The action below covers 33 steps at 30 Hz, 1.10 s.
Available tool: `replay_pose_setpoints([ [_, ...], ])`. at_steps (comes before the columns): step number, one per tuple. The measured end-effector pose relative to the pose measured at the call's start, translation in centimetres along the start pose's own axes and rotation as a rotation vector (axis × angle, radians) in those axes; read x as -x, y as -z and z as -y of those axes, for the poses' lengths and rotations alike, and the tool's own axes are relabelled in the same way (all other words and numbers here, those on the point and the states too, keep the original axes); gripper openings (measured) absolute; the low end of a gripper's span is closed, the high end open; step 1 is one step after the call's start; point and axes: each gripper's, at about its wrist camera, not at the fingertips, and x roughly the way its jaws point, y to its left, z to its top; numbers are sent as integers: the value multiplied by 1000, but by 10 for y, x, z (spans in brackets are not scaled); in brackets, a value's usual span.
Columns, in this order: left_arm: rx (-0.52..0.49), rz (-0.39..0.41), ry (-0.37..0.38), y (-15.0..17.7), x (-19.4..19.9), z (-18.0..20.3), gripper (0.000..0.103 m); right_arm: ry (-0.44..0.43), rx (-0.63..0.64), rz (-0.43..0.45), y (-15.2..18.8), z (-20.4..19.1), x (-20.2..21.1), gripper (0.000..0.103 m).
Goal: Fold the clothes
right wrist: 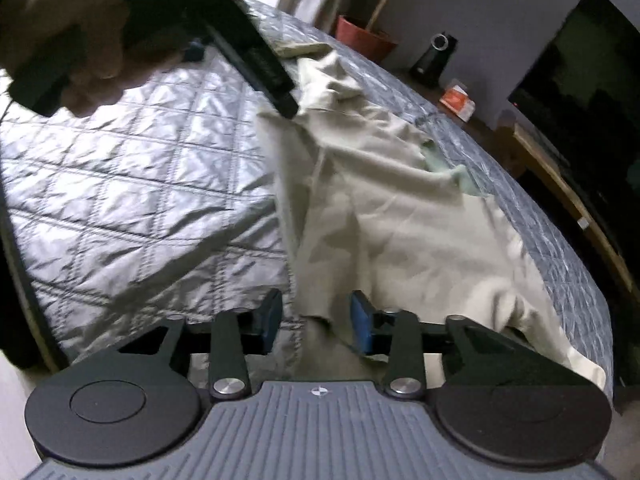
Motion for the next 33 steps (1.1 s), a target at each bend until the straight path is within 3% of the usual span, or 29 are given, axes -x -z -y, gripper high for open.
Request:
replay_pose_setpoints([
  [2,-2,2,0,0,0,1,45,3,-15,-3,1,4,-1,20],
  [5,0,3,2,-1,0,1,45,12,-24,15,1,3,3,12],
  [12,0,14,6,-2,0,1,45,-46,-82,63,-9,-4,26,10],
  [15,11,15,8,-2,0,-1,45,-133,-144,63,-14,-11,38,10],
  [20,1,10,21,-3,-2,3,45,-366,-289,2,-15,-29,38,10],
  [22,-7,6,25,-3,-3,5,45,-476,-328,-56,-12,-39,28,12],
  [24,-12,-2,30,-2,-4,6,46,-500,-278,-105,-8,-58,20,17],
  [27,-23,-18,32,-1,-7,8,46,-560,-298,-104,-6,-64,17,19],
  [28,-26,-23,35,-1,-7,8,46,-610,-342,-80,-6,-58,20,23],
  [30,-45,-28,46,-1,-8,9,46,-631,-411,-8,-6,-45,30,31],
  [31,-48,-29,43,-1,-8,9,46,-629,-441,26,-6,-39,35,37],
  [33,-48,-29,41,0,-7,8,46,-466,-383,35,-10,-38,40,42],
])
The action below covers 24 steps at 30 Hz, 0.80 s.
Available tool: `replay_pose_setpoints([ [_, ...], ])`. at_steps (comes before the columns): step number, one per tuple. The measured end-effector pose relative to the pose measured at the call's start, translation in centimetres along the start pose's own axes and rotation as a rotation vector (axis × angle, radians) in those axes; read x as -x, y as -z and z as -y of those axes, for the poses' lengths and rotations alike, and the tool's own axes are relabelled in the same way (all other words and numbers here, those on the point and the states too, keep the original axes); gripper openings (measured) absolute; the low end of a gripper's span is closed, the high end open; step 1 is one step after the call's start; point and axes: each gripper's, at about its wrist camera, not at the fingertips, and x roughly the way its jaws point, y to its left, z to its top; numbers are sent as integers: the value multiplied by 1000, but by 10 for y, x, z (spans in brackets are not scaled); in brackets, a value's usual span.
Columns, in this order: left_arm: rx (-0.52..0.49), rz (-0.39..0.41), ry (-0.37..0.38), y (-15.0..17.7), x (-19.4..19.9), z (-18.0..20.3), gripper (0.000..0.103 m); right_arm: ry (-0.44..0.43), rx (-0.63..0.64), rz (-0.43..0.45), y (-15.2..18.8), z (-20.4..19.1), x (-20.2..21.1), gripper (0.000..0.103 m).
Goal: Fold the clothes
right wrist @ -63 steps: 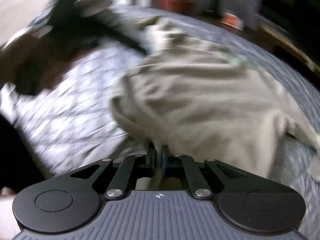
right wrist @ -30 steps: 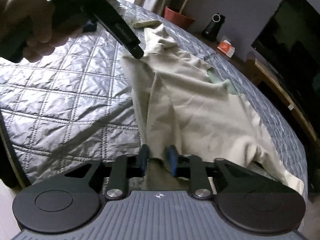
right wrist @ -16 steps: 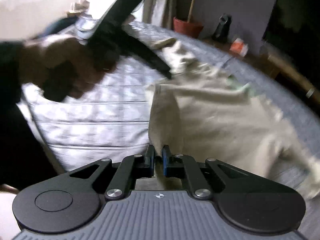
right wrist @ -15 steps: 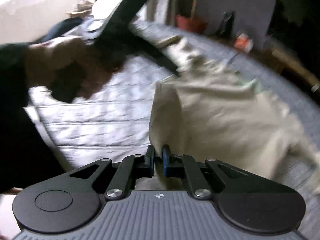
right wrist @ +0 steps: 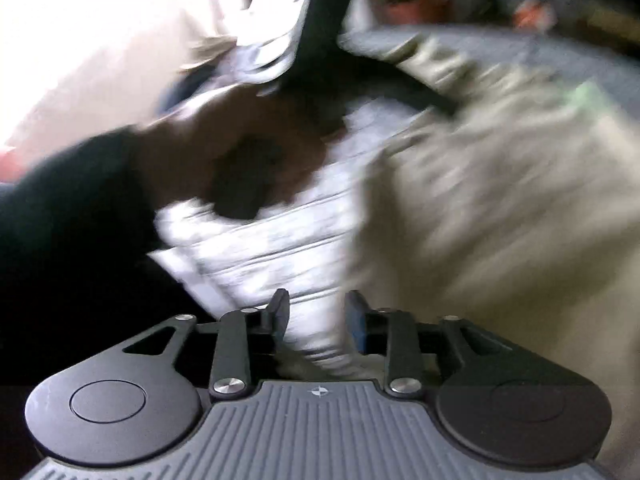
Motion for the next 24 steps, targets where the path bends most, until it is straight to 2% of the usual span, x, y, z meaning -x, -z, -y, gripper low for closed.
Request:
replay_pose_setpoints([
  [2,4,1,-3,1,1,-2,46,63,145,-49,3,-14,-9,42],
  [4,5,0,-6,1,1,-2,46,91,267,-92,8,-30,-19,39],
  [6,2,0,-5,1,2,-1,46,117,342,-117,14,-42,-31,37],
  [9,-11,-3,5,3,3,1,46,165,373,-122,21,-50,-40,36],
  [10,-15,-6,8,3,2,2,46,176,380,-122,22,-51,-41,30],
  [11,-21,-9,12,4,2,3,46,187,388,-120,23,-51,-42,14],
  [12,-28,-16,17,4,0,5,46,196,404,-113,23,-50,-41,6],
  [14,-49,-34,21,5,-3,9,46,209,450,-92,23,-53,-38,5],
  [19,-100,-61,24,10,-6,17,47,190,535,-49,26,-72,-29,5],
  [24,-133,-81,16,12,-10,21,47,74,483,-52,23,-91,-34,5],
])
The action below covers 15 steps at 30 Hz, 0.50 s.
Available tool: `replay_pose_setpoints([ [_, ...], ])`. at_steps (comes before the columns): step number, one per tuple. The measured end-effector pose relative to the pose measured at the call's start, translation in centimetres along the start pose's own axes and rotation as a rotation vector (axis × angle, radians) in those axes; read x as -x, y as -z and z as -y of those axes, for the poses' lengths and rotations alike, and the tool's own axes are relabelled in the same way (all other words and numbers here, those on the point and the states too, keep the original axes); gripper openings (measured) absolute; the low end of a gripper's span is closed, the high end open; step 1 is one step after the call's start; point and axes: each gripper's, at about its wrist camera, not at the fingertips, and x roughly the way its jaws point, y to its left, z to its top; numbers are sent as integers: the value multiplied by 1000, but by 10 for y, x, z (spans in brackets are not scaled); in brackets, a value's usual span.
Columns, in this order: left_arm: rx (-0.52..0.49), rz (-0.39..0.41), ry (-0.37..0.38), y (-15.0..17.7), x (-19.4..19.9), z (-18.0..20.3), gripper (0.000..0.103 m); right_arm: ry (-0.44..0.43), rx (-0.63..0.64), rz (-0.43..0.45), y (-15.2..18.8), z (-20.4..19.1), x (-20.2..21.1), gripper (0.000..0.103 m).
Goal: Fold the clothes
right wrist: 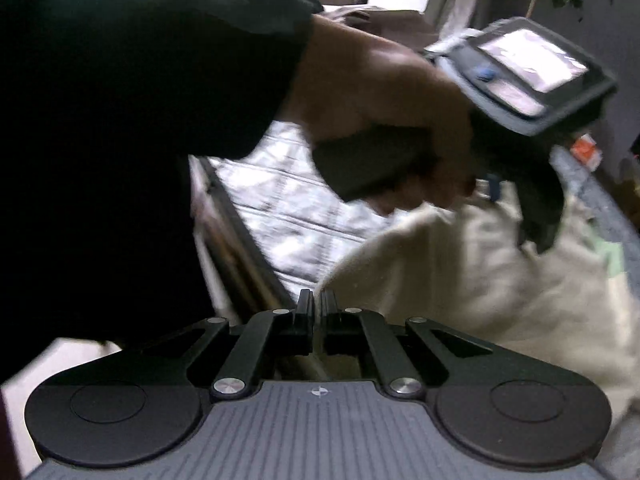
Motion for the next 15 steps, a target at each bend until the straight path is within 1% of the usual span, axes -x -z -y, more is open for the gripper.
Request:
replay_pose_setpoints([
  [6,-8,2,-5,1,2,1,47,-144,-38,-16,-15,-20,-27,7],
  [8,-10,10,-2,0,3,1,47,-224,-84,-10,-15,-19,-24,12],
  [9,-8,15,1,-1,3,1,47,-267,-120,-7,-14,-15,-20,12],
  [10,-5,19,4,-1,4,1,47,-309,-160,-5,-12,-11,-15,15],
  [11,-4,24,7,-1,4,1,47,-346,-229,-10,-9,-1,-11,18],
  [13,-7,34,19,-2,6,3,47,-414,-368,-16,-2,18,-1,21],
  [14,-12,39,26,-1,7,5,48,-410,-432,0,2,31,7,22],
  [15,-20,43,34,-1,8,7,48,-379,-497,24,6,46,17,28],
])
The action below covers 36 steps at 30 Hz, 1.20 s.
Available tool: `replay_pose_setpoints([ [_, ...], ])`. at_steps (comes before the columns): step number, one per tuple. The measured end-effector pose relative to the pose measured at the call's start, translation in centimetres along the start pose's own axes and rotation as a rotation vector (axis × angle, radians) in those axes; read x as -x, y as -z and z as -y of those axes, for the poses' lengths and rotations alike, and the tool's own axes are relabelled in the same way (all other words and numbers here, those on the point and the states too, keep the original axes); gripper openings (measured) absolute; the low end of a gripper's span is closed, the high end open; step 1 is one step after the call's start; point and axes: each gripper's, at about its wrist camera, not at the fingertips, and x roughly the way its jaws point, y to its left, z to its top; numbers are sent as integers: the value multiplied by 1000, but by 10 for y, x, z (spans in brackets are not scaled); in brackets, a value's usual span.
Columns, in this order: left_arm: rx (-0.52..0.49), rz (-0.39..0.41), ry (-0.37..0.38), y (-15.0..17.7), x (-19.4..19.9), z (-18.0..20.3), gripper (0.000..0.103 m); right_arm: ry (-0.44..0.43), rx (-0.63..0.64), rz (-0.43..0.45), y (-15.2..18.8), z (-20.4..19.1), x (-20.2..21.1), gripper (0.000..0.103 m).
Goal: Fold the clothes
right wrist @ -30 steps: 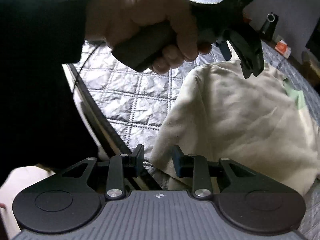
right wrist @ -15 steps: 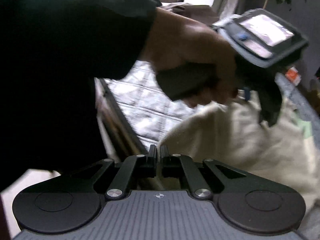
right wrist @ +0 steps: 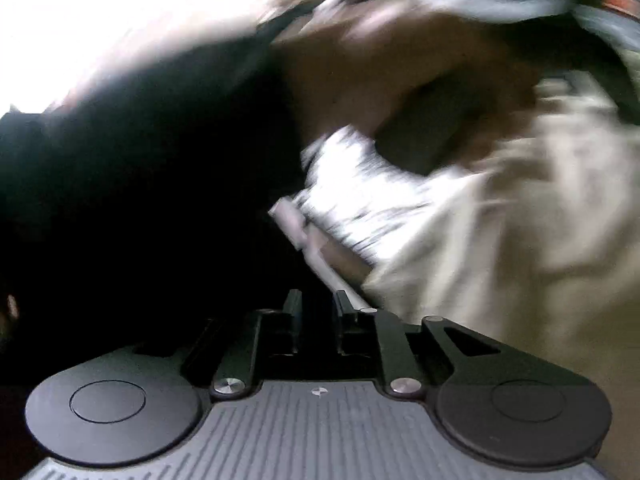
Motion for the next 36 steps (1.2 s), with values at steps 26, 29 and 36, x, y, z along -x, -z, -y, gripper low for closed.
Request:
replay_pose_setpoints([
  [26,-123,-24,-155,5,-12,12,63,907,-198,-69,8,191,114,29],
  [29,-122,-18,-157,5,-11,12,60,845,-280,101,4,190,145,37],
  [36,-99,6,-116,0,-11,18,54,846,-121,281,-78,225,154,58],
])
